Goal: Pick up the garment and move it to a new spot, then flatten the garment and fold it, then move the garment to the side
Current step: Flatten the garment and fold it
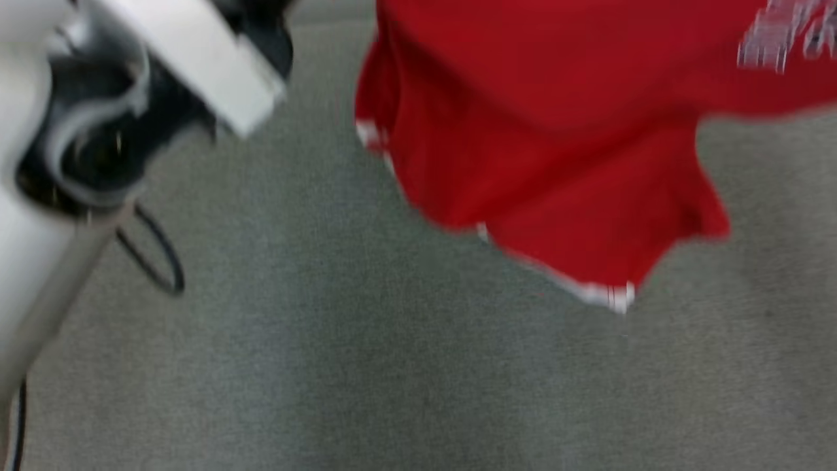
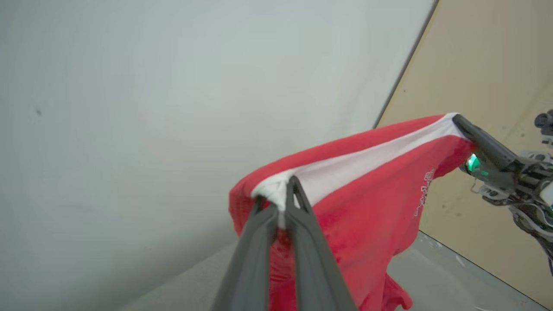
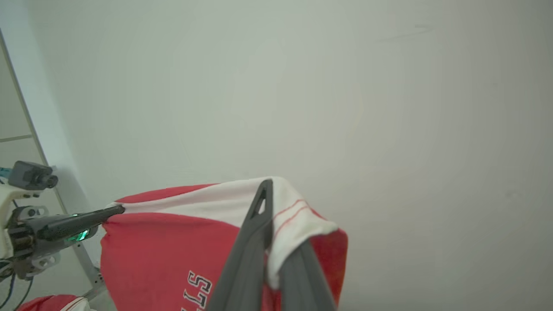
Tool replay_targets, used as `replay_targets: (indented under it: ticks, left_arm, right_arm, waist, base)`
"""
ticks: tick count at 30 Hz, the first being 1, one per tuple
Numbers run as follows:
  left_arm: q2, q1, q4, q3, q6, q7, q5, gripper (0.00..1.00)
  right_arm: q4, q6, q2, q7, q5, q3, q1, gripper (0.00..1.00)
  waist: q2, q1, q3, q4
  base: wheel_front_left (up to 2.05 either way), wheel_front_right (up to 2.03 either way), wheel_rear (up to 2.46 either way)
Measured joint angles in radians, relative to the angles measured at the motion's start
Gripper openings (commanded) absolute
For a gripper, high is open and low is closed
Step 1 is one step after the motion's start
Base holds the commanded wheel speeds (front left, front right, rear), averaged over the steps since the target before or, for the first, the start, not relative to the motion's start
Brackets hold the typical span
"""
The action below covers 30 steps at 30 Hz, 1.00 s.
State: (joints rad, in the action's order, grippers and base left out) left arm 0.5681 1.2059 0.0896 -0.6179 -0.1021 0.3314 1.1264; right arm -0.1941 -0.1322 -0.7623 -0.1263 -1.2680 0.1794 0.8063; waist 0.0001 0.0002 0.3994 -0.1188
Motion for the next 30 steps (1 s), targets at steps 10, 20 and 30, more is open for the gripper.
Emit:
replay_targets:
  ticks: [10, 20, 30]
  left_arm:
    - [-0.216, 0.397, -0.518, -0.002, 0.13, -0.36, -0.242, 0.0]
    - [-0.324, 0.147, -0.671, -0.143, 0.226, -0.58, -0.277, 0.0]
    - [-0.263, -0.364, -0.454, -0.194, 0.231, -0.594, -0.281, 0.0]
  right_arm:
    - [0.47, 0.0, 0.352, 0.075, 0.374, 0.065, 0.614, 0.0]
    - [0.397, 0.0, 0.255, 0.182, 0.257, 0.21, 0.264, 0.0]
    - [0.188, 0.0, -0.006, 0.311, 0.093, 0.31, -0.334, 0.0]
  waist:
    - [0.0, 0.0001, 0.211, 0.016]
    - [0.0, 0.0, 0.235, 0.04]
    - [0.0, -0.0003, 0.096, 0.063]
  base:
    - [0.0, 0.0, 0.0]
    - [0.0, 0.0, 0.0]
    - [0.0, 0.0, 0.0]
